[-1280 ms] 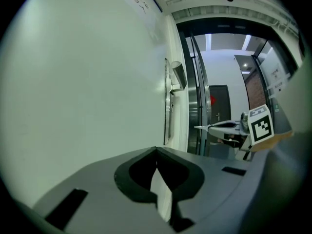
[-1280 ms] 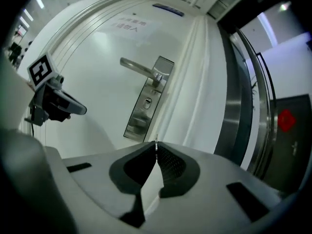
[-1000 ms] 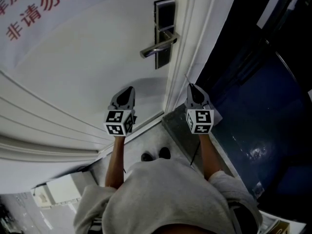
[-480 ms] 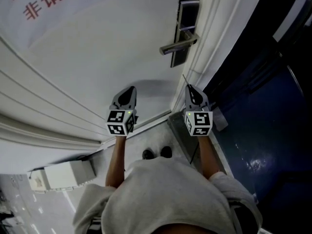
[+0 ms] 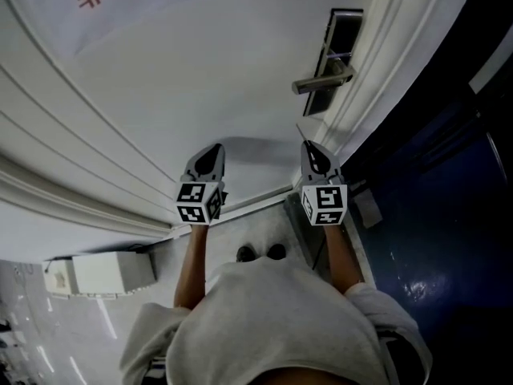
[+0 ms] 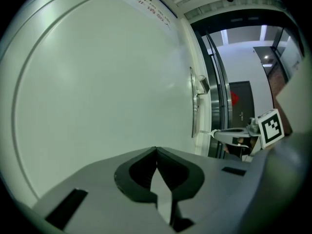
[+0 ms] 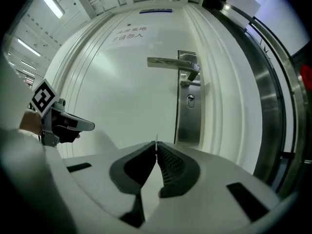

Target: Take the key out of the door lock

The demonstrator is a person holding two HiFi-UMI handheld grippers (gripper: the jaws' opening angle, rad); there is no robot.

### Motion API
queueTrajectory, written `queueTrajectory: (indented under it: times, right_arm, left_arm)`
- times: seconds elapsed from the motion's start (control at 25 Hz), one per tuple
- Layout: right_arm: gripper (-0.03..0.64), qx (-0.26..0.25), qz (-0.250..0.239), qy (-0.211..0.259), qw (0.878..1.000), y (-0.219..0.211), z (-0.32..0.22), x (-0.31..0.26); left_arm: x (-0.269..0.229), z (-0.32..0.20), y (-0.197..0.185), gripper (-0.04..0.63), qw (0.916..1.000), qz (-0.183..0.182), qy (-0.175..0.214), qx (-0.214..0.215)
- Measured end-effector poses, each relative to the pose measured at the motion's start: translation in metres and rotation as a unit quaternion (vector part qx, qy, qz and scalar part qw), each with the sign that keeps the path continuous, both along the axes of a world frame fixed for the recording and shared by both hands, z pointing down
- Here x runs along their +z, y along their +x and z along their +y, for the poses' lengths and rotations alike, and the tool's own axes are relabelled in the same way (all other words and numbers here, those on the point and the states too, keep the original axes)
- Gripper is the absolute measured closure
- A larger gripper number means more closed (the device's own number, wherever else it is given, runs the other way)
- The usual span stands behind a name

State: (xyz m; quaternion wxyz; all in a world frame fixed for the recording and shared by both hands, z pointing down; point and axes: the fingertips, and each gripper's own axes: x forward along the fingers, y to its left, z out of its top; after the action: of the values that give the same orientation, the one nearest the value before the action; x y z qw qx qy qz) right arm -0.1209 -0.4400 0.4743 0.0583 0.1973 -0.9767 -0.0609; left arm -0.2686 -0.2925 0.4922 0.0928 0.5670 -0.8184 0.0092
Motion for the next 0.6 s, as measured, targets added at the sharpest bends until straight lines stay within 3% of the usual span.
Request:
queueTrajectory:
  times: [0.6]
  right_arm:
    - [0.588, 0.002, -0.002, 0.007, 1.000, -0.0094, -0.0042, -0.0034]
  left_arm:
    - [0.0006, -0.0019, -0.0047, 0.577, 1.0000, 0.003, 0.002, -0.003]
